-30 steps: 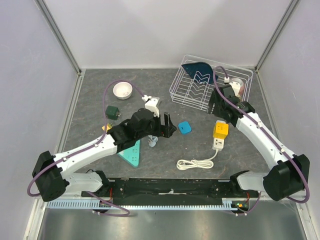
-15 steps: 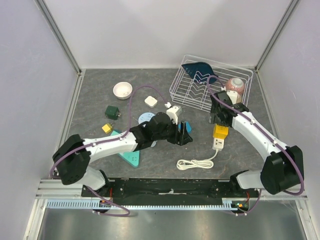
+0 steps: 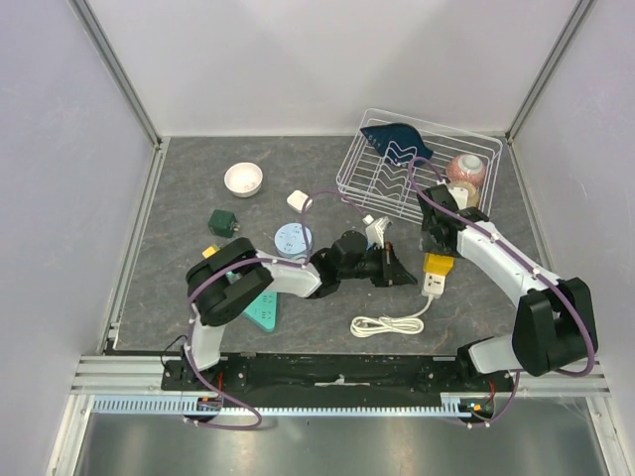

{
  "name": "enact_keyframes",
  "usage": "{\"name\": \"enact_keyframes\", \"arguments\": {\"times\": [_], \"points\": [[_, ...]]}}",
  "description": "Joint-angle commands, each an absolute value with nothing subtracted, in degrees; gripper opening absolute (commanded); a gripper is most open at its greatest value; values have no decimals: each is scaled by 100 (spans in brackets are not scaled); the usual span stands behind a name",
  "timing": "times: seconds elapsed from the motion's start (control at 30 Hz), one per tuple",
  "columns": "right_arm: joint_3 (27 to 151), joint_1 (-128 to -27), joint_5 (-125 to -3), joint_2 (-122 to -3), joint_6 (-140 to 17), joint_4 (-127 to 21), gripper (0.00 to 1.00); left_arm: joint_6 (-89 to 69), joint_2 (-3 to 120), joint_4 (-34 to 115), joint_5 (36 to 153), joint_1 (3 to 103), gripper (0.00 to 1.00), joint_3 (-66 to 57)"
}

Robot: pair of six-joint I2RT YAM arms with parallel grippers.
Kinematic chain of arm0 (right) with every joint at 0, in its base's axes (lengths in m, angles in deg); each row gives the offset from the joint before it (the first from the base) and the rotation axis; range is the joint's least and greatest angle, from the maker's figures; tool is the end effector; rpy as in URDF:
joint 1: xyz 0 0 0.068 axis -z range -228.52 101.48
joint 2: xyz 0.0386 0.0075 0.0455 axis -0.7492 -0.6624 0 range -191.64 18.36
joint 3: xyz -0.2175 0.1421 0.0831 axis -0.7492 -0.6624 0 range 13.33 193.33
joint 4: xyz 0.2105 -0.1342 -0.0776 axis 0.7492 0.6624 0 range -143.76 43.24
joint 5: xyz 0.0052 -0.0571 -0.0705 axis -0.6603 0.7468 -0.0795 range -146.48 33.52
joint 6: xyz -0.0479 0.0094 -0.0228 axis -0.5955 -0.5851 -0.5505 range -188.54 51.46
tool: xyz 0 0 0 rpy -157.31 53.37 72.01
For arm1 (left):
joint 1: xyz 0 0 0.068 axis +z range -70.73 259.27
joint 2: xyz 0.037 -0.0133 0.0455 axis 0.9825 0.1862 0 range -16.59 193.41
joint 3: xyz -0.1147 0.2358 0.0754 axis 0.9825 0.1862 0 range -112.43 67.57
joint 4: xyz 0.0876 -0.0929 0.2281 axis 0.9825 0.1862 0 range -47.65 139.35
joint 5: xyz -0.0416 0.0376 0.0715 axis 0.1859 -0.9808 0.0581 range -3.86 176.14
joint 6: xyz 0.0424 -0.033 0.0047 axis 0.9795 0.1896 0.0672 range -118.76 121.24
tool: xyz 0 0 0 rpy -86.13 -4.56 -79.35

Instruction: Pull the plug off the socket

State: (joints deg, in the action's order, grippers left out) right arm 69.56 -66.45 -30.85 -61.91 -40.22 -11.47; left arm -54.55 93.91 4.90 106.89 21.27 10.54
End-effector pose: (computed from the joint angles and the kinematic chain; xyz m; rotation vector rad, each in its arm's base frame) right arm 0.2579 0.0672 0.2316 0.3550 2.5512 -0.3265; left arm 0.2064 -0.3540 0.1700 0.3448 2.1866 -1.6030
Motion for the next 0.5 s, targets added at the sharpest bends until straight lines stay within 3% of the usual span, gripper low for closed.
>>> {"name": "enact_keyframes", "arguments": {"times": [0.0, 0.47], "points": [[6817, -6557, -3204, -6136, -4076, -1403, 51, -6642, 10037, -959, 10846, 2108, 2, 536], [6572, -6548, -3556, -6048, -4103, -1649, 46, -6846, 11216, -168, 10504, 1950, 2, -546]]}}
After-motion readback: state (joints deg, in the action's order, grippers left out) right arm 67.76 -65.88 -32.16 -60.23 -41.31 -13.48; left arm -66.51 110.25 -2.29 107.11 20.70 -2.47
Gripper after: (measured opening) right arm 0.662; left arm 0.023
